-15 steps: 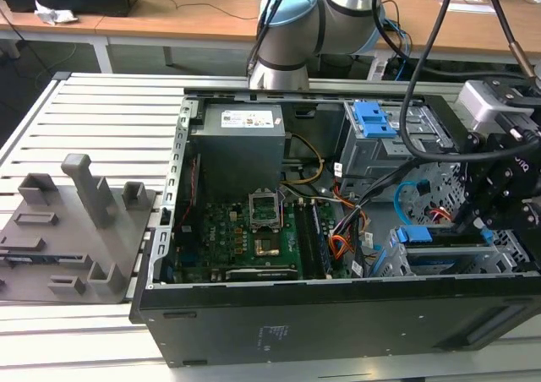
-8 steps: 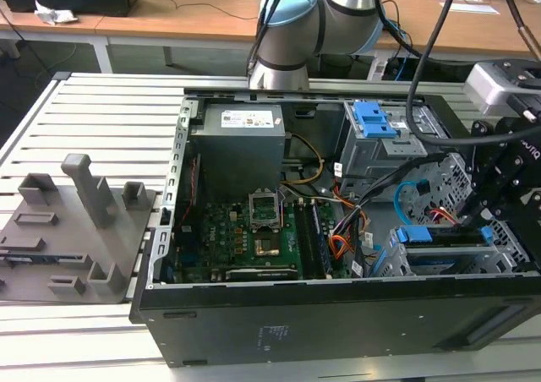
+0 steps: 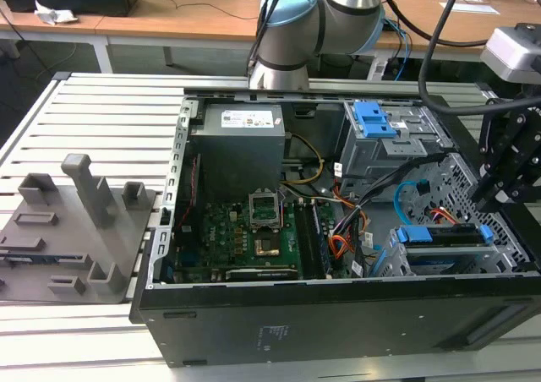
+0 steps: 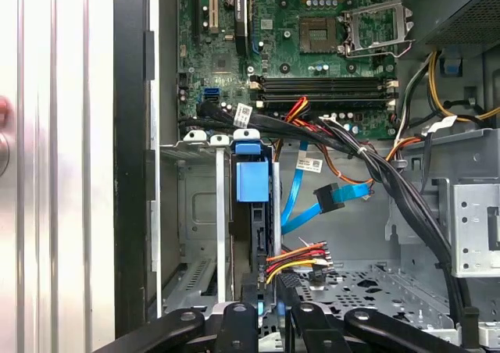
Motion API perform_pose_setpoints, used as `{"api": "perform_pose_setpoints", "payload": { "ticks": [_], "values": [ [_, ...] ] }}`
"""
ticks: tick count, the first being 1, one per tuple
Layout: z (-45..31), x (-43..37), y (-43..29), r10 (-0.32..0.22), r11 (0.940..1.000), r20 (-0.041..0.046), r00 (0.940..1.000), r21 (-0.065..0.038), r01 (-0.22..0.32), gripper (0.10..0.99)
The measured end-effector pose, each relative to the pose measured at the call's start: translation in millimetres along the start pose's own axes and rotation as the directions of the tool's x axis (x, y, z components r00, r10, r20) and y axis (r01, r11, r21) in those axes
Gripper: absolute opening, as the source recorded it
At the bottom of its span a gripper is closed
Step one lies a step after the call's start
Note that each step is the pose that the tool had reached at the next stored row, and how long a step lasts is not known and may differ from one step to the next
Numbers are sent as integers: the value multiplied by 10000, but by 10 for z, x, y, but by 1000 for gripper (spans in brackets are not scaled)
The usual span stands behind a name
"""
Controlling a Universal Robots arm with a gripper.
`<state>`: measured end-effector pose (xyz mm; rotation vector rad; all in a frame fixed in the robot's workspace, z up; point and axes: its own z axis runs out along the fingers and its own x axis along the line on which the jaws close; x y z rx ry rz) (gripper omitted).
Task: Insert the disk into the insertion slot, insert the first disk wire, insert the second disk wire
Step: 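Insert the first disk wire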
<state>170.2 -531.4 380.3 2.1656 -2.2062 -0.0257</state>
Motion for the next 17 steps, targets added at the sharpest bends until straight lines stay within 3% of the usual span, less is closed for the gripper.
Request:
{"api": "perform_pose_setpoints", "payload": {
  "ticks": [5, 8, 17],
  "values": [
    [-2, 0, 0, 0, 10000, 0, 10000, 0, 0, 231],
    [-3, 0, 0, 0, 10000, 0, 10000, 0, 0, 106],
    [-5, 0, 20, 0, 10000, -3, 10000, 0, 0, 106]
  ]
}}
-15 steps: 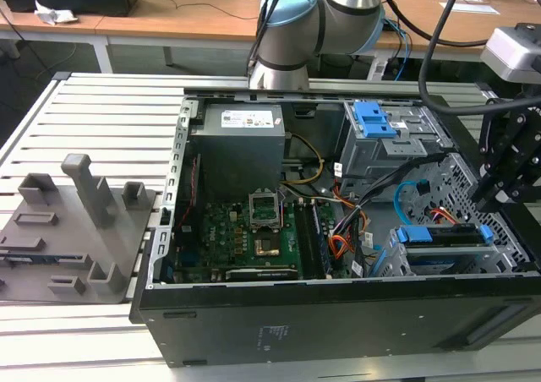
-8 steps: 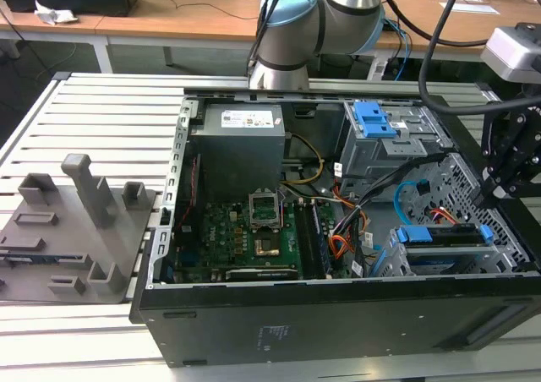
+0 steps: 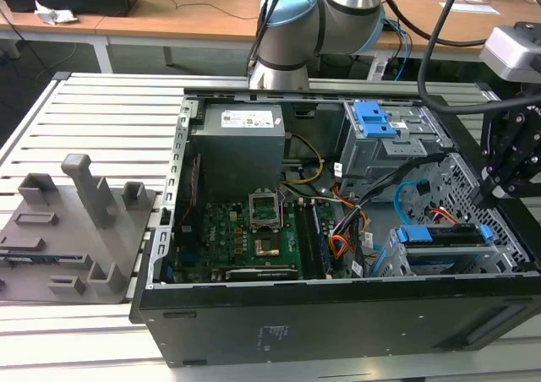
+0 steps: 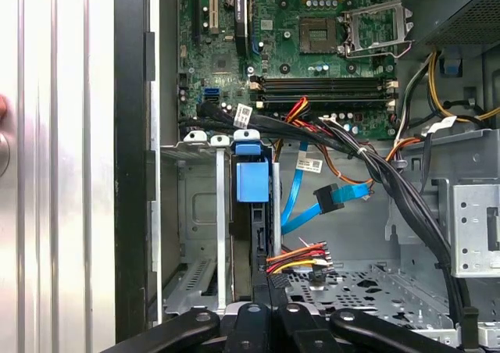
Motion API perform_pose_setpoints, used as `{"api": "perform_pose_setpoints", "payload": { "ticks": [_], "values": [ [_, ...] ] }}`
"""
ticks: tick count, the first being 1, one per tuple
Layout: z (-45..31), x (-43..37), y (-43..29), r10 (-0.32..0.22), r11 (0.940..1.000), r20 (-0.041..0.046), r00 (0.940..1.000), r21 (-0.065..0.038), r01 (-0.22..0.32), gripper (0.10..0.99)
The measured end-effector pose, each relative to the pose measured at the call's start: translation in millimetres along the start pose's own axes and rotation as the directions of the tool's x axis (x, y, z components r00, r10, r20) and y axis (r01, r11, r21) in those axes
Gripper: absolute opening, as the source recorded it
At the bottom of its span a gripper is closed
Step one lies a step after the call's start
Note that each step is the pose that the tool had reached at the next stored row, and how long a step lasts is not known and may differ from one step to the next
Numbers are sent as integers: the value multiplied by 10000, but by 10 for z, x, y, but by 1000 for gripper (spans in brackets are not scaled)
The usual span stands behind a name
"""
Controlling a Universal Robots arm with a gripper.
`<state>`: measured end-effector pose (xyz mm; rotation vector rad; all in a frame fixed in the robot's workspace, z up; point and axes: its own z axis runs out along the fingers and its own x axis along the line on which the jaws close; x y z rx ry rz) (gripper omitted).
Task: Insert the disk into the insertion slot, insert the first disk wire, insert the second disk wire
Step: 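Insert the first disk wire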
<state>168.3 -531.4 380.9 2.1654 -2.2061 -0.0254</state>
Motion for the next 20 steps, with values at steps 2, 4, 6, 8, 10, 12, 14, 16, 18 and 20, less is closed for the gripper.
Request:
{"api": "perform_pose_setpoints", "payload": {
  "ticks": [2, 4, 6, 8, 10, 12, 14, 16, 18, 20],
  "values": [
    [3, 1, 34, 0, 10000, 2, 10000, 0, 0, 106],
    [5, 2, 79, 0, 10000, 2, 10000, -1, 0, 106],
    [8, 3, 145, 0, 10000, 2, 10000, 0, 0, 106],
    [11, 4, 190, -1, 10000, 3, 10000, 0, 1, 106],
    [12, 4, 221, 0, 10000, 3, 10000, 0, 0, 106],
    [14, 5, 258, 0, 10000, 2, 10000, 0, 0, 106],
    [16, 6, 307, 0, 10000, 3, 10000, 0, 0, 106],
    [19, 7, 361, 0, 10000, 3, 10000, -1, 0, 106],
    [20, 8, 382, 1, 10000, 4, 10000, 0, -1, 106],
    [19, 7, 382, -2, 10000, 1, 10000, 0, 2, 106]
  ]
}}
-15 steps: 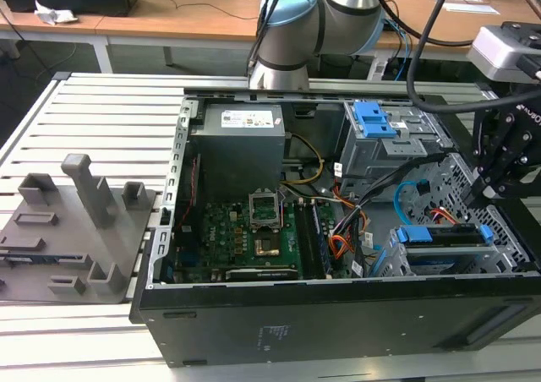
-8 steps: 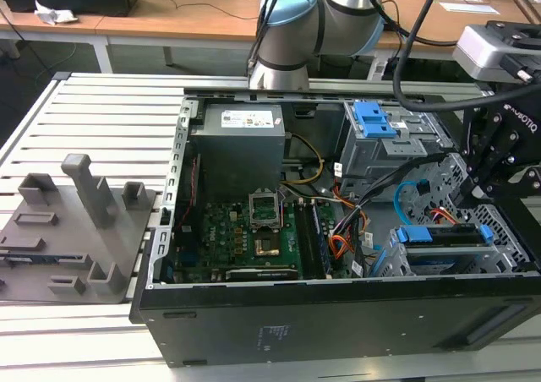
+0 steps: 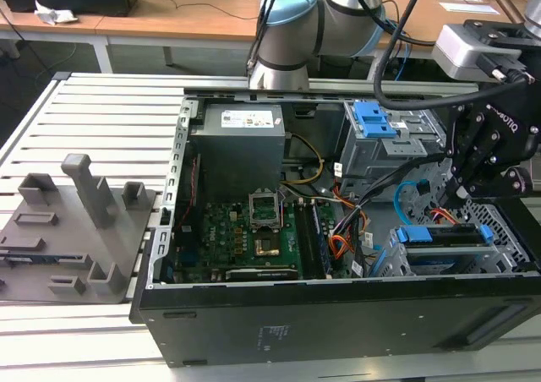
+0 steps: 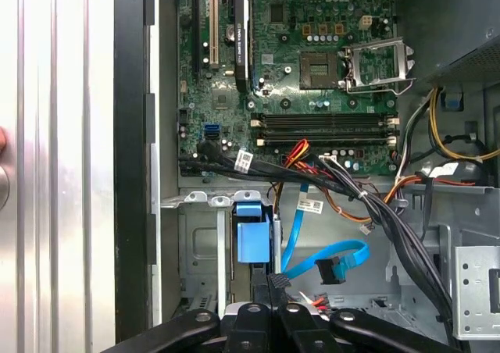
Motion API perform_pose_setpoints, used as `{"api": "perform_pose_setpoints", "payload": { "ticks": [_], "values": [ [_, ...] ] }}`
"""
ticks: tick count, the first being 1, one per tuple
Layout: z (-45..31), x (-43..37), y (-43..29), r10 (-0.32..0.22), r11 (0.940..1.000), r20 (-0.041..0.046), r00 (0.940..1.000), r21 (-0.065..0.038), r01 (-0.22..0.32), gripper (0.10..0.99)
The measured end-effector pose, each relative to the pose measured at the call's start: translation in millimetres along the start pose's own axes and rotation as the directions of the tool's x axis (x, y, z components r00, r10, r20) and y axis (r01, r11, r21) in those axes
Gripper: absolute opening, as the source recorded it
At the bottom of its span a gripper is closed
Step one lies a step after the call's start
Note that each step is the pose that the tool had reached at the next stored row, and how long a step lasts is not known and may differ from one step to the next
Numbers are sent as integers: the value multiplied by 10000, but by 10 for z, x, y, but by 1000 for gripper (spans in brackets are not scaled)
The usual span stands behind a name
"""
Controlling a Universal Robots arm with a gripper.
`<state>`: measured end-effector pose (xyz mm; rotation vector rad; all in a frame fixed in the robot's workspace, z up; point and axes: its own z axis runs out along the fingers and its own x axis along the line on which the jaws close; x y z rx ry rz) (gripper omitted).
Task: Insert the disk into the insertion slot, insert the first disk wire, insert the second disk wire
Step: 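Insert the first disk wire, then insert the second disk wire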
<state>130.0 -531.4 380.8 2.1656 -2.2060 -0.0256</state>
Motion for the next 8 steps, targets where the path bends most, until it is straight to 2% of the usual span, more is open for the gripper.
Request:
{"api": "perform_pose_setpoints", "payload": {
  "ticks": [8],
  "values": [
    [1, 0, 3, 1, 10000, 1, 10000, 0, -1, 106]
  ]
}}
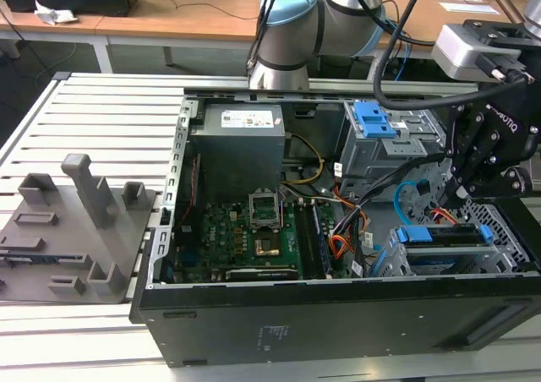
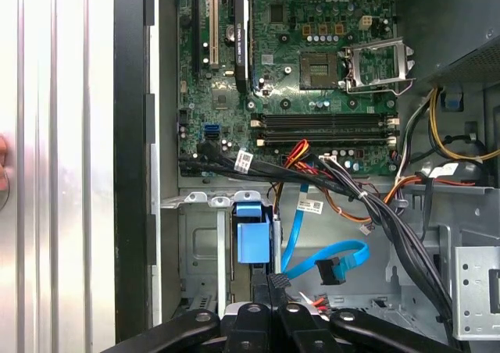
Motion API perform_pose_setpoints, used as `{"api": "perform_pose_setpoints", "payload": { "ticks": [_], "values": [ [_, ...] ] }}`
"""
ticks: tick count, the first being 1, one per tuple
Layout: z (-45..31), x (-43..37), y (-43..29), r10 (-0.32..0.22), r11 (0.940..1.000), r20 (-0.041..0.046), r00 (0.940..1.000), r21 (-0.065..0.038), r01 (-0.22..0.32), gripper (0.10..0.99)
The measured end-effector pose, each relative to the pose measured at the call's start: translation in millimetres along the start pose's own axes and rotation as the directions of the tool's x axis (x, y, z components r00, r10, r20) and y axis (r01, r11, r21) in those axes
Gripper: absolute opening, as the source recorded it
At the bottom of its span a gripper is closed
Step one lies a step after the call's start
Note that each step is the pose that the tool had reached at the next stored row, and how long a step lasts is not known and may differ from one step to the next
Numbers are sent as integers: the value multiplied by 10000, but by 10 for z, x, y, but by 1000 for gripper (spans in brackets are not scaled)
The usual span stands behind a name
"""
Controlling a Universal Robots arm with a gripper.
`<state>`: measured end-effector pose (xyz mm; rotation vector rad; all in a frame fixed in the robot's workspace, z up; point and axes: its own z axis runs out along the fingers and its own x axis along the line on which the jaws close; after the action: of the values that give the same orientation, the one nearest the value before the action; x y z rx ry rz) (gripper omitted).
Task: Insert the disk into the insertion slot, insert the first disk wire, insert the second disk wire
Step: 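Insert the second disk wire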
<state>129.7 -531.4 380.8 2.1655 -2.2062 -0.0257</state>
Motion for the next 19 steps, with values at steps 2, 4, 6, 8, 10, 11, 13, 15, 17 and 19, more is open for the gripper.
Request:
{"api": "perform_pose_setpoints", "payload": {
  "ticks": [2, 4, 6, 8, 10, 11, 13, 15, 17, 19],
  "values": [
    [0, 0, 1, 0, 10000, 0, 10000, 0, 0, 106],
    [0, 0, 1, 0, 10000, -1, 10000, 0, 0, 106],
    [0, 0, 2, 0, 10000, 0, 10000, 0, 0, 235],
    [0, 0, 2, 0, 10000, -1, 10000, 0, 0, 294],
    [0, 0, 3, 0, 10000, 0, 10000, 0, 0, 357],
    [0, 0, 3, 0, 10000, 0, 10000, 0, 0, 420],
    [0, -12, 3, 0, 10000, 0, 10000, 0, 0, 420],
    [-1, -37, 4, 1, 10000, 0, 10000, 0, -1, 420],
    [-2, -80, 5, 1, 10000, 0, 10000, 0, -1, 420],
    [-3, -134, 6, 1, 10000, 1, 10000, 0, -1, 420]
  ]
}}
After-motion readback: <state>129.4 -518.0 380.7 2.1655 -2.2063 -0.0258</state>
